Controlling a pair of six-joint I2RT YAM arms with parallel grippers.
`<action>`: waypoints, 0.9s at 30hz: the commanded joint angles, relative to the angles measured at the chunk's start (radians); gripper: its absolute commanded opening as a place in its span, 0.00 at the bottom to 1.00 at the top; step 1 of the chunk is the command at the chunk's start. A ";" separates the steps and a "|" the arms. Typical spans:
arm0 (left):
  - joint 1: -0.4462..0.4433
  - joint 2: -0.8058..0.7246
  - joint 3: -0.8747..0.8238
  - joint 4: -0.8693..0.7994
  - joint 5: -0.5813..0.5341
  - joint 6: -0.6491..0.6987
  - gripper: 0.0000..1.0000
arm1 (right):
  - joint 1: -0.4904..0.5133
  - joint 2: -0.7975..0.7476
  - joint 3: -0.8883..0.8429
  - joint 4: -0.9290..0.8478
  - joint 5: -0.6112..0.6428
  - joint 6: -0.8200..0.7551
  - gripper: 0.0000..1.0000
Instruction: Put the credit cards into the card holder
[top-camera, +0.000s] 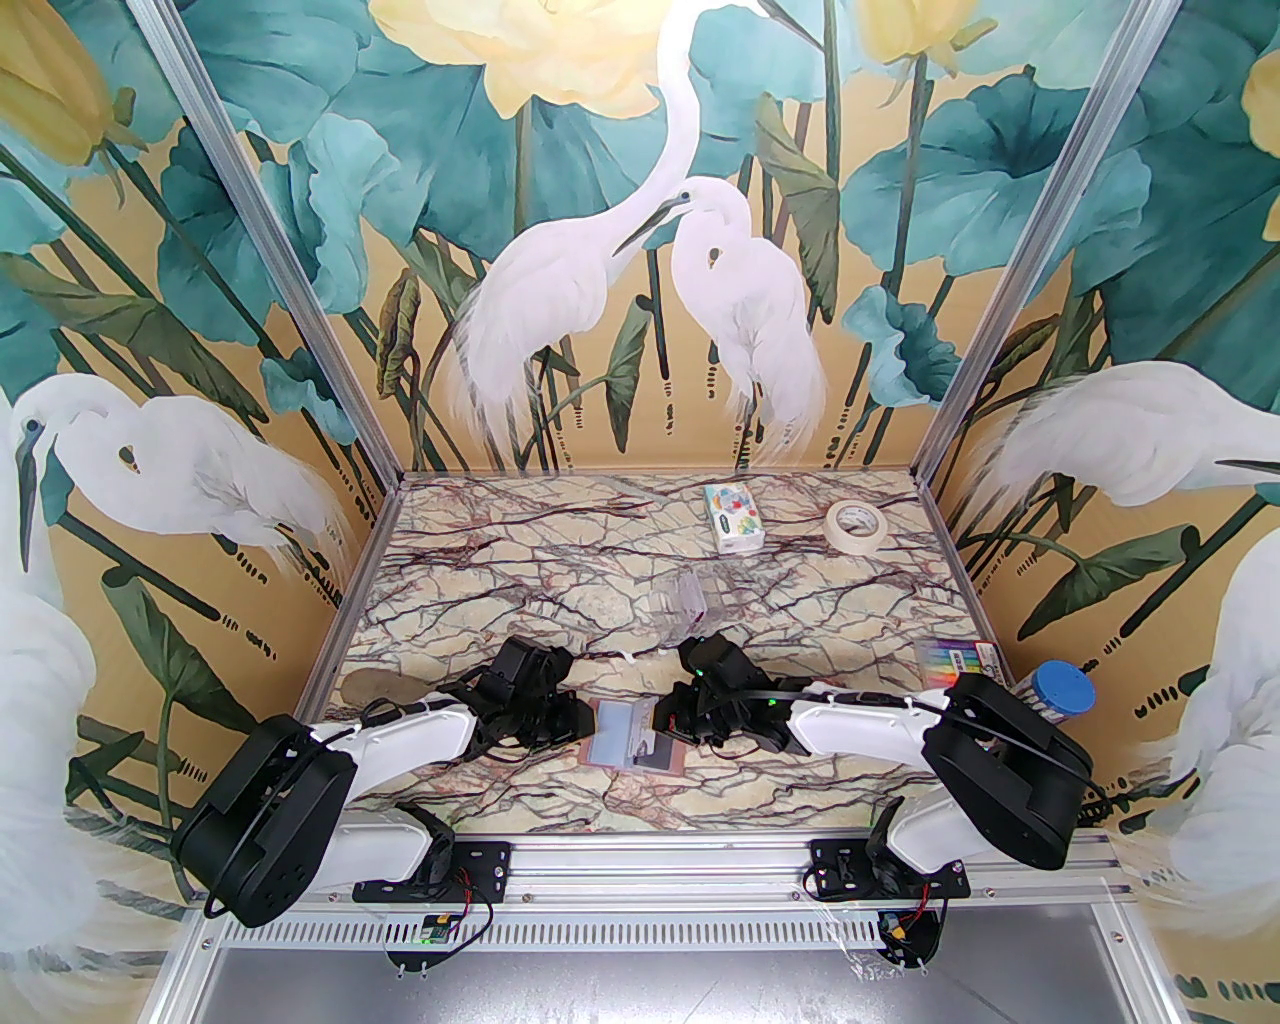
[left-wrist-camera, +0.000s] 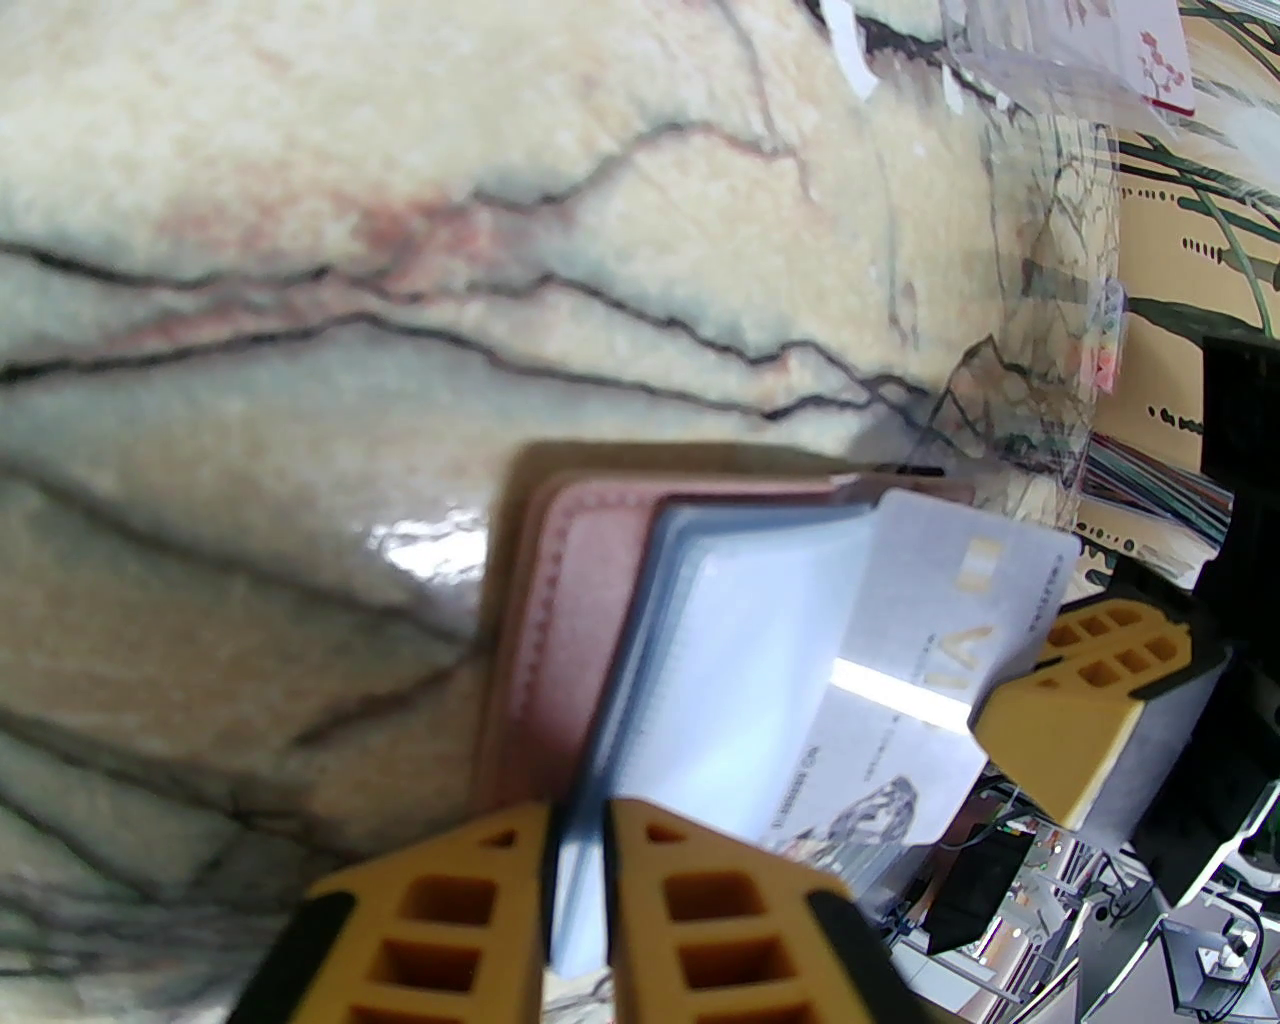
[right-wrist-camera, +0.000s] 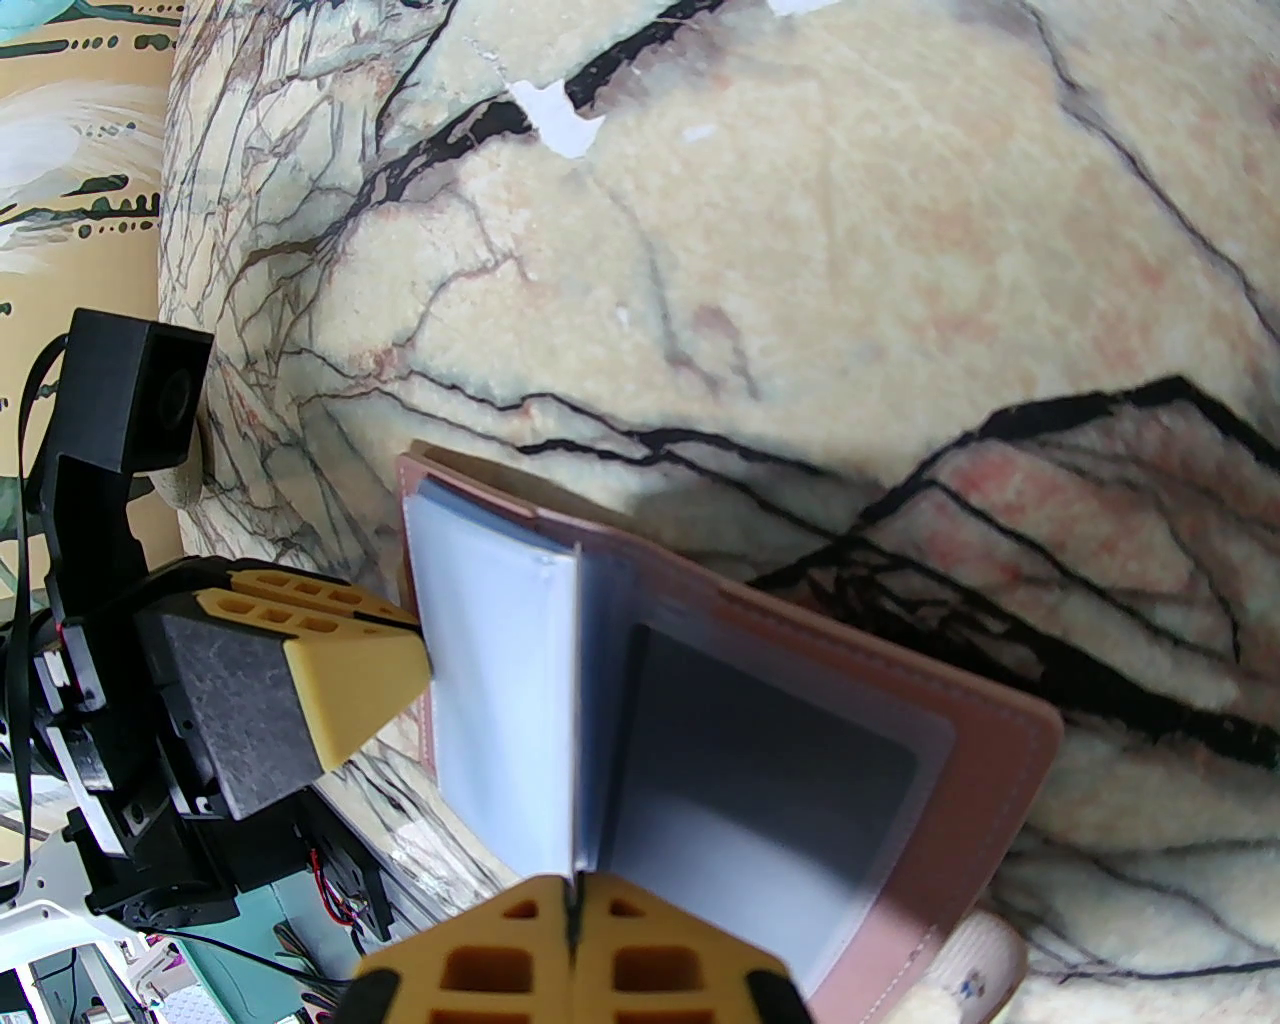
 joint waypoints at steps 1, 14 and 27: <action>-0.014 0.039 0.005 -0.030 -0.028 0.011 0.16 | 0.011 -0.005 -0.007 0.032 -0.003 0.015 0.00; -0.022 0.038 0.001 -0.027 -0.036 0.008 0.16 | 0.011 -0.024 -0.002 0.003 0.017 0.004 0.00; -0.024 0.040 -0.001 -0.026 -0.039 0.008 0.16 | 0.011 0.022 -0.033 0.055 0.007 0.019 0.00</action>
